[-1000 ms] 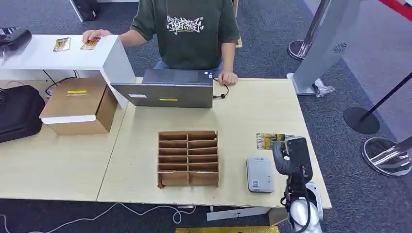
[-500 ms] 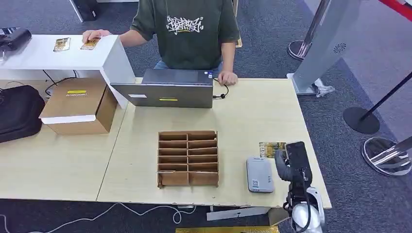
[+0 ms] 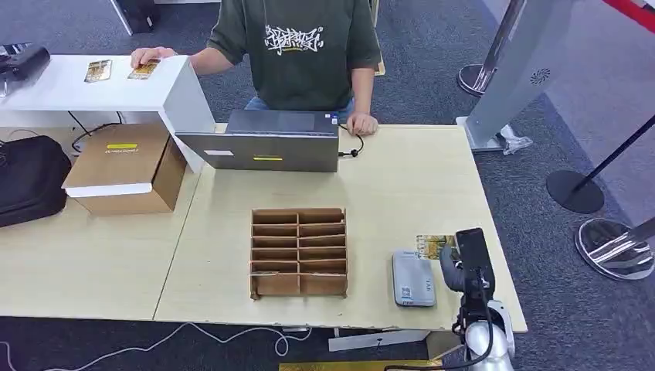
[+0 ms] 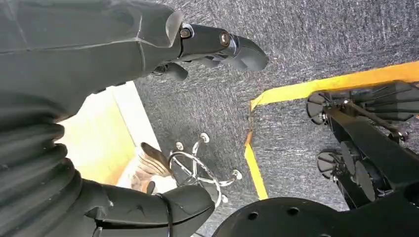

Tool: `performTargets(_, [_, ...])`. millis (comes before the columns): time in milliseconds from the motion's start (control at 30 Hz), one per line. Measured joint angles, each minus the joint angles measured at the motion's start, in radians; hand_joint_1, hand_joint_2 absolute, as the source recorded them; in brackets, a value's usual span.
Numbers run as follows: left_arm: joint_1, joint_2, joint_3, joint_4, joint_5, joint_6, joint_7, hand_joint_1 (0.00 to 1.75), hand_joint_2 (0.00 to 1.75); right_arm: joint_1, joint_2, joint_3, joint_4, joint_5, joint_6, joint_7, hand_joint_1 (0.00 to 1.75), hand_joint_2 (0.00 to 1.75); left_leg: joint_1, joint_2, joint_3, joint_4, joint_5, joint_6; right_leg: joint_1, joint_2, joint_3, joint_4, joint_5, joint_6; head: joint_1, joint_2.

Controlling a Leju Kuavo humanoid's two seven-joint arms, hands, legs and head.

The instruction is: Pass the card to the sensor for recognition and then transmit it.

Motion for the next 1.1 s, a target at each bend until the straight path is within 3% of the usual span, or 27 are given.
performTargets(833, [0.000, 0.001, 0.005, 0.000, 0.000, -0.002, 0.004, 0.00, 1.75, 0.081, 0.021, 0.020, -0.037, 0.048, 0.024, 0.058, 1.75, 1.75, 0.000, 0.000, 0.000, 0.000, 0.000, 0.000, 0.000, 0.000, 0.000, 0.000, 0.000, 0.000, 0.000, 0.000])
performTargets(1100, [0.000, 0.002, 0.005, 0.000, 0.000, -0.002, 0.004, 0.00, 1.75, 0.081, 0.028, 0.020, -0.016, 0.081, 0.085, 0.097, 1.75, 1.75, 0.000, 0.000, 0.000, 0.000, 0.000, 0.000, 0.000, 0.000, 0.000, 0.000, 0.000, 0.000, 0.000, 0.000])
